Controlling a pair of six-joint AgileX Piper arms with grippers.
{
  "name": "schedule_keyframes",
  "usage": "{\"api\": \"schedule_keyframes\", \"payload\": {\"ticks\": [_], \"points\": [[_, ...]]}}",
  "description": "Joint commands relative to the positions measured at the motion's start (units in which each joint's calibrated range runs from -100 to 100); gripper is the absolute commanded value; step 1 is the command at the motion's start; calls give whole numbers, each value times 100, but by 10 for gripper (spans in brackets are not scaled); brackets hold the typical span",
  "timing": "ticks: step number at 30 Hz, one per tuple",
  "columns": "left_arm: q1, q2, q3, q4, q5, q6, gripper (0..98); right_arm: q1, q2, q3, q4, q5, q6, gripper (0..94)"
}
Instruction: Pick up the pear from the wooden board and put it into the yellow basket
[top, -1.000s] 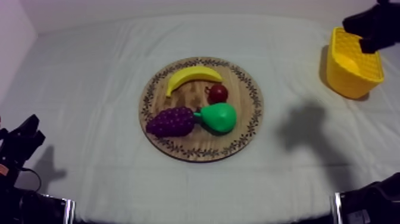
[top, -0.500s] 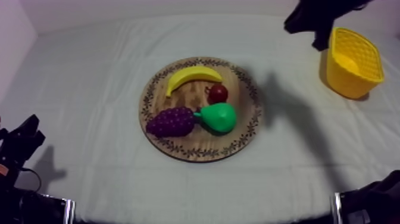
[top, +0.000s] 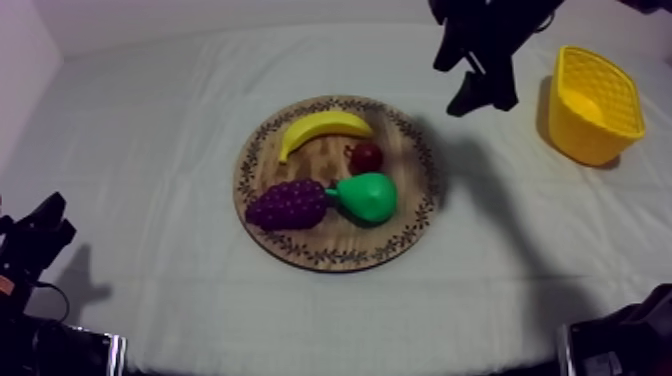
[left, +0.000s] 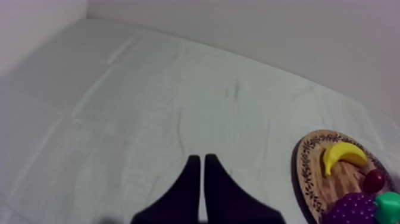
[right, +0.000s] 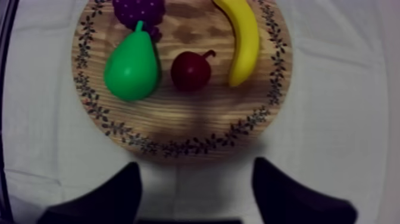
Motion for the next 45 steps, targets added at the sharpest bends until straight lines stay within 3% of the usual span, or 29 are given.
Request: {"api": "schedule_keyframes", "payload": {"ticks": [1, 6, 16, 32, 45], "points": [[0, -2, -5, -1, 1, -1, 1, -18, 22, -21, -53, 146, -8, 742], [0, -2, -5, -1, 1, -1, 1, -103, 145, -129, -177, 404, -141, 774], [0, -2, -5, -1, 1, -1, 1, -469, 676, -118, -440, 687, -511, 748], [0, -2, -5, -1, 1, -1, 1, -991, 1786, 34, -530, 155, -587, 719], [0, -2, -5, -1, 1, -1, 1, -1106, 2578, -146, -530, -347, -506, 652]]}}
